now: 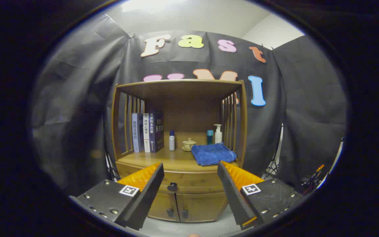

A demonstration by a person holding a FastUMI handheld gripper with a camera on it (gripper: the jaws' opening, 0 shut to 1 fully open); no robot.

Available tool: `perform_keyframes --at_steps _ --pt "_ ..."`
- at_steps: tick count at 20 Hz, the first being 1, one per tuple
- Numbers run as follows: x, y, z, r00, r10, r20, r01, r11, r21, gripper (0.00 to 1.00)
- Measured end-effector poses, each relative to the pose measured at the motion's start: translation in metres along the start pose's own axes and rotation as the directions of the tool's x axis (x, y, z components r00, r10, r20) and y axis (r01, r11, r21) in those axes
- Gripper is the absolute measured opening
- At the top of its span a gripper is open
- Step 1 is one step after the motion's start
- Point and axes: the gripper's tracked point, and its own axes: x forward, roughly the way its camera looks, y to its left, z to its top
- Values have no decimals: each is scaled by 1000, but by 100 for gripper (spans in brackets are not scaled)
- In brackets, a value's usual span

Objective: Pull open the drawer, take out the items inside it, and place them on the countertop above the cabinet.

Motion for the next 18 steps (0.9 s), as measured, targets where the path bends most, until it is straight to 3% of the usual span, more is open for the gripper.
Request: perform_keyframes --at_steps 18 --pt "14 17 -1 999 25 30 -25 999 -22 98"
